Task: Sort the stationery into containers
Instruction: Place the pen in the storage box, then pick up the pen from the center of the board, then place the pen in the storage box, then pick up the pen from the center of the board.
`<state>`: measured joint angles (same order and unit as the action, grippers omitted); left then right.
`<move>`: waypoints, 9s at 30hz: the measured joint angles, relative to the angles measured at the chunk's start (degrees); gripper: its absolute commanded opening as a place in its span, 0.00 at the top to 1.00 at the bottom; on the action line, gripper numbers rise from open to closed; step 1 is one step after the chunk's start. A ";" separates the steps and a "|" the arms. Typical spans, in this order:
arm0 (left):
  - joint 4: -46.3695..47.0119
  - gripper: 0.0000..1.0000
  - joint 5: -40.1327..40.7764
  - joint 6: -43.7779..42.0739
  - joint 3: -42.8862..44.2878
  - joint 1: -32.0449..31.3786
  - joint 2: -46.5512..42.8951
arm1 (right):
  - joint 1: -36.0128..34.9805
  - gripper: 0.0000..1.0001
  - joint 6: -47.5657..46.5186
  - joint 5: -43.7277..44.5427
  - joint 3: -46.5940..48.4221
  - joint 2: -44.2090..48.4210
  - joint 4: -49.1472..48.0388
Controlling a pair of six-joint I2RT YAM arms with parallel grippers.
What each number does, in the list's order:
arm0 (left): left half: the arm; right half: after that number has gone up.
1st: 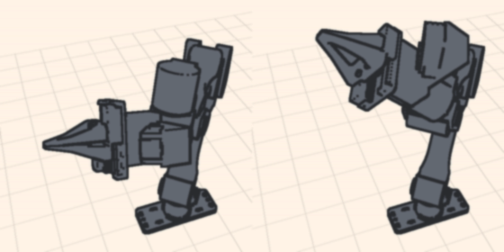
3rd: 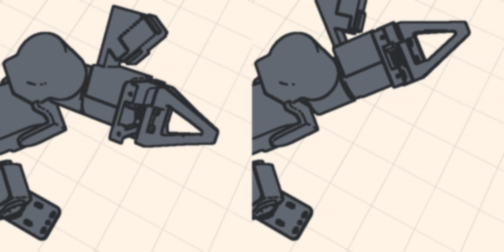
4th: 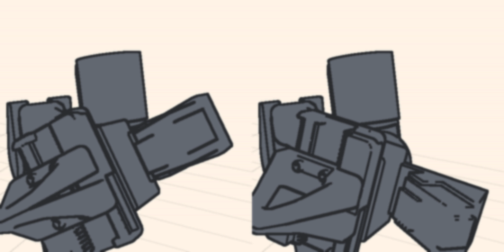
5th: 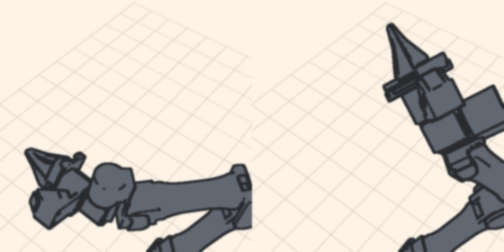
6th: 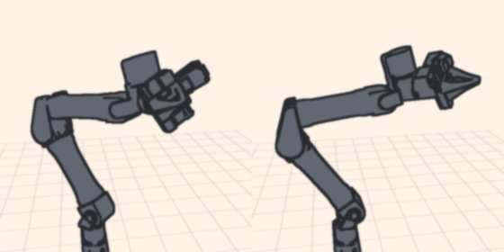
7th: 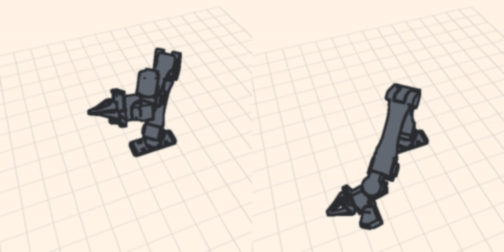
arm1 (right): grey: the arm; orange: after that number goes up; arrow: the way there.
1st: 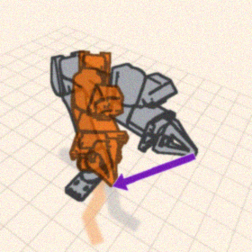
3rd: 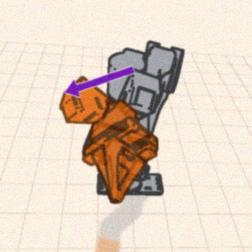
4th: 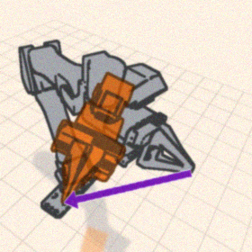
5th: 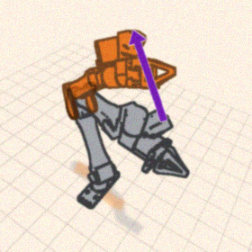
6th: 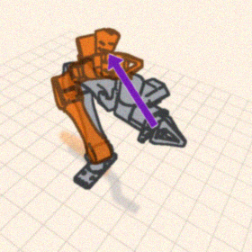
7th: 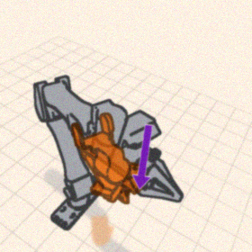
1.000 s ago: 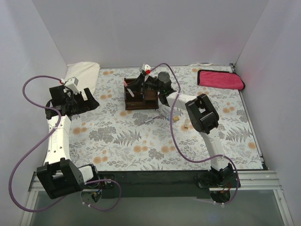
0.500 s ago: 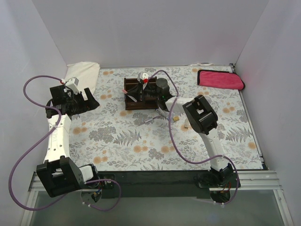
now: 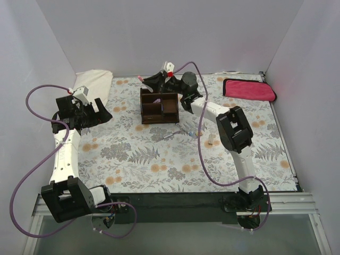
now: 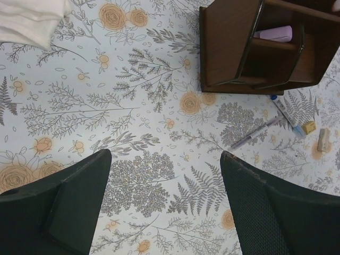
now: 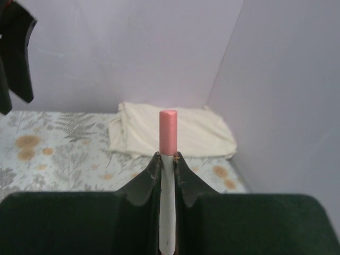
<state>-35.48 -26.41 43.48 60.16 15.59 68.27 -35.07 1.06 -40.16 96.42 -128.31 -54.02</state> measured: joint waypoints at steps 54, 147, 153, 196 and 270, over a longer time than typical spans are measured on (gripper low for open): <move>3.17 0.19 -0.59 0.68 0.00 0.00 2.80 | 3.91 0.51 -3.63 6.05 0.63 -6.49 8.24; 1.81 0.19 1.40 -0.02 -5.18 -3.74 -11.45 | -9.88 0.99 -71.08 7.91 33.59 4.24 113.20; 4.02 0.19 0.20 -0.02 -5.16 -3.74 -9.60 | -1.57 0.99 -49.57 -2.93 32.48 17.42 87.65; 4.24 0.21 -6.43 -3.87 8.94 -3.78 13.09 | 9.22 0.52 5.25 -13.77 27.74 -11.98 29.62; 9.11 0.20 -6.08 -2.69 3.93 -3.78 6.25 | 2.69 0.99 -44.00 14.78 3.19 7.61 103.78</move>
<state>-26.37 -32.49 40.80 64.10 11.81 74.52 -32.38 -42.94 -25.39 99.61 -120.70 49.76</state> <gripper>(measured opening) 0.796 0.044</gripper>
